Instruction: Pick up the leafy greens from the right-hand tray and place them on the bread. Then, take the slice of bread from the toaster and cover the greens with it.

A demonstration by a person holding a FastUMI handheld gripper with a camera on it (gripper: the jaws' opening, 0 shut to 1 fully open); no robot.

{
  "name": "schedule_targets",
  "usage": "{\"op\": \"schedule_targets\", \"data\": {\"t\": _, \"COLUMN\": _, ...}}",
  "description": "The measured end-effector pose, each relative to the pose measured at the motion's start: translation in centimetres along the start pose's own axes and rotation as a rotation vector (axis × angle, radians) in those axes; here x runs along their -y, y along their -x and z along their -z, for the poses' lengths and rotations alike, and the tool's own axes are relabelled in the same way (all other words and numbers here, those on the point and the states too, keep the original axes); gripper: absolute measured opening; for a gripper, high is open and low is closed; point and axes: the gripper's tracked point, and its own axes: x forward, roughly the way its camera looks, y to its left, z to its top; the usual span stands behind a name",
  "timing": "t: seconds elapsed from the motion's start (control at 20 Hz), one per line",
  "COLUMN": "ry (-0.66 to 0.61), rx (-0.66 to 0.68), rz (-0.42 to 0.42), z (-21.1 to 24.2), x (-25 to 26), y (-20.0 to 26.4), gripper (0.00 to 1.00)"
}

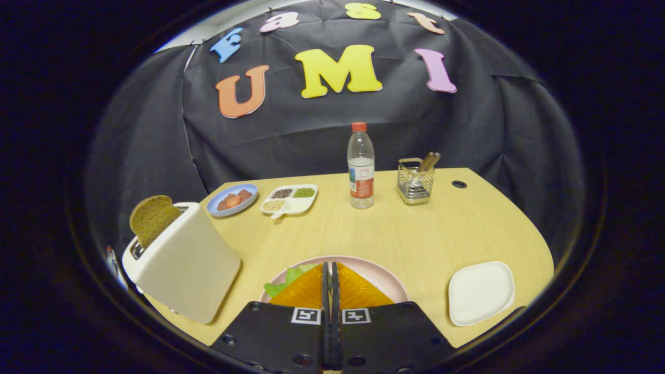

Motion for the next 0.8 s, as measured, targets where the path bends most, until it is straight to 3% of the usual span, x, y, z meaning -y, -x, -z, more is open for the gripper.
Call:
{"op": "schedule_targets", "data": {"t": 0.5, "ry": -0.043, "rx": -0.053, "rz": 0.052, "z": 3.1, "x": 3.6, "y": -2.2, "gripper": 0.01}}
{"op": "schedule_targets", "data": {"t": 0.55, "ry": -0.045, "rx": -0.052, "rz": 0.06, "z": 3.1, "x": 3.8, "y": -2.2, "gripper": 0.06}}
{"op": "schedule_targets", "data": {"t": 0.8, "ry": -0.04, "rx": -0.019, "rz": 0.073, "z": 2.0, "x": 4.1, "y": -0.5, "gripper": 0.66}}
